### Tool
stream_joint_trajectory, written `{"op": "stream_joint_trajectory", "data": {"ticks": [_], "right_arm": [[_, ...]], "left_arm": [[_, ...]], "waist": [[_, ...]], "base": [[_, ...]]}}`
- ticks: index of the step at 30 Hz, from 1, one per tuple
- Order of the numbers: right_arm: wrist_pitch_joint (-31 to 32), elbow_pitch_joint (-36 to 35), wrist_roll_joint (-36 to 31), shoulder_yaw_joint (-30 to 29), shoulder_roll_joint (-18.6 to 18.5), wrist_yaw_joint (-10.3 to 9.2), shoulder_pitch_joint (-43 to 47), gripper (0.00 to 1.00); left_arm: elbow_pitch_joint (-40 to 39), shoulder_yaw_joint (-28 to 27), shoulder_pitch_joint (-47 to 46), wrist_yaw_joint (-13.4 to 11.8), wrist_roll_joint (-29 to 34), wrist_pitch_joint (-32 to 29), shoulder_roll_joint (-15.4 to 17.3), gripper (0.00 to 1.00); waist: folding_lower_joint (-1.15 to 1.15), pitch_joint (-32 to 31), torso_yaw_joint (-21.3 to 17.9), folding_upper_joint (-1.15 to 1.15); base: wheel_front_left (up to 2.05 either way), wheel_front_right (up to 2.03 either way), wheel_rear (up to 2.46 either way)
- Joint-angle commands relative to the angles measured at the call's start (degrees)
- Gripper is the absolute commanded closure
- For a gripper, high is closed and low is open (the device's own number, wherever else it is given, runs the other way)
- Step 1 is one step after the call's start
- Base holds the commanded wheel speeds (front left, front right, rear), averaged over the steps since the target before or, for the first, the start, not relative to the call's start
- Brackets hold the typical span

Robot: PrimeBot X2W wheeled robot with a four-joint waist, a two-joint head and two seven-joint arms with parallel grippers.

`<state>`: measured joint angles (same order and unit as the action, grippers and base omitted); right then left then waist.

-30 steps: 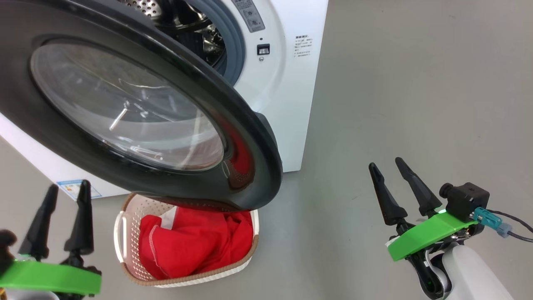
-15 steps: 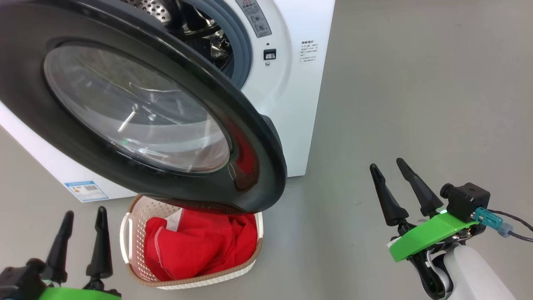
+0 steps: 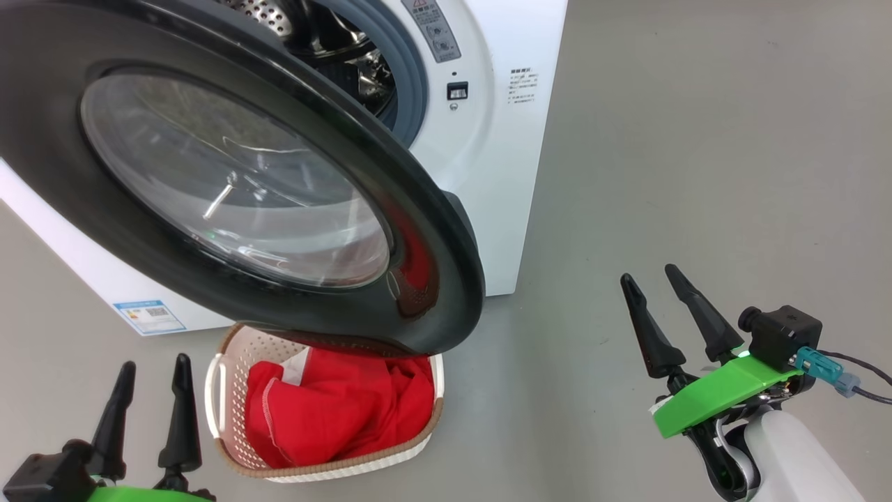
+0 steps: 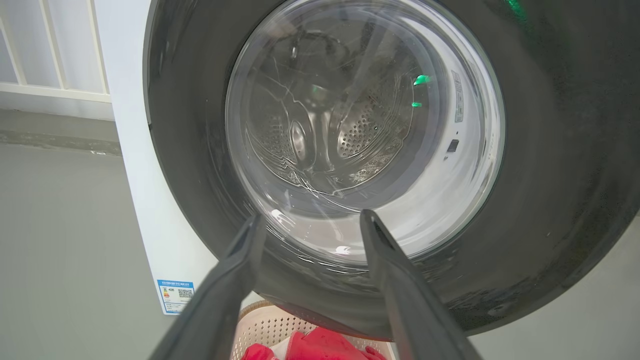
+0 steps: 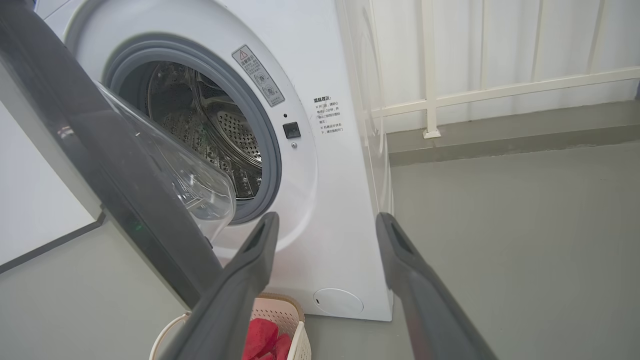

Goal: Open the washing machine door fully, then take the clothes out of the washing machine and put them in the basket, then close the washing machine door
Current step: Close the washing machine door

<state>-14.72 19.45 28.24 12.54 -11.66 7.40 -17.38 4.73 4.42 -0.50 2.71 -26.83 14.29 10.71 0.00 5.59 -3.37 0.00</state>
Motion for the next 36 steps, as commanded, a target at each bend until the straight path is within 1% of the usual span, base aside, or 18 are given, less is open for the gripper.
{"op": "stream_joint_trajectory", "data": {"ticks": [1,28,29,30,31,32,33,34,36], "right_arm": [[-0.3,-1.3,0.2,1.2,-0.3,0.09,0.1,0.0],[-0.3,-1.7,0.3,1.3,-0.4,0.09,0.2,0.0],[-0.3,-1.7,0.3,1.3,-0.3,0.09,0.2,0.07],[-0.3,-1.8,0.3,1.2,-0.3,0.09,0.3,0.25],[-0.3,-1.9,0.3,1.3,-0.3,0.09,0.3,0.53],[-0.3,-2.1,0.3,1.3,-0.4,0.09,0.3,0.67],[-0.3,-2.2,0.3,1.3,-0.4,0.09,0.3,0.77],[-0.3,-2.3,0.2,1.3,-0.4,0.09,0.2,1.0],[-0.3,-2.7,0.3,1.1,-0.5,0.09,0.0,1.0]], "left_arm": [[-1.0,-2.4,-1.0,-0.1,0.5,0.6,0.8,0.0],[-1.0,-3.6,-1.0,1.0,2.3,0.7,-0.5,0.0],[-1.0,-3.6,-1.0,1.0,2.4,0.7,-0.6,0.0],[-0.9,-3.6,-1.0,1.0,2.4,0.7,-0.6,0.0],[-0.9,-3.6,-1.0,1.0,2.4,0.7,-0.7,0.0],[-0.9,-3.5,-1.1,1.1,2.4,0.7,-0.7,0.0],[-0.9,-3.5,-1.1,1.1,2.4,0.7,-0.8,0.0],[-0.9,-3.5,-1.1,1.1,2.4,0.7,-0.8,0.0],[-0.8,-3.5,-1.1,1.2,2.4,0.7,-1.0,0.0]], "waist": [[0.0,0.0,0.1,0.0],[0.0,-0.1,0.6,0.0],[0.0,-0.1,0.7,0.0],[0.0,-0.1,0.7,0.0],[0.0,-0.1,0.7,0.0],[0.0,0.0,0.8,0.0],[0.0,0.0,0.9,0.0],[0.0,0.0,1.0,0.0],[0.0,0.0,1.1,0.0]], "base": [[0.0,0.0,0.0],[0.0,0.0,0.0],[0.0,0.0,0.0],[0.0,0.0,0.0],[0.0,0.0,0.0],[0.0,0.0,0.0],[0.0,0.0,0.0],[0.0,0.0,0.0],[0.0,0.0,0.0]]}}
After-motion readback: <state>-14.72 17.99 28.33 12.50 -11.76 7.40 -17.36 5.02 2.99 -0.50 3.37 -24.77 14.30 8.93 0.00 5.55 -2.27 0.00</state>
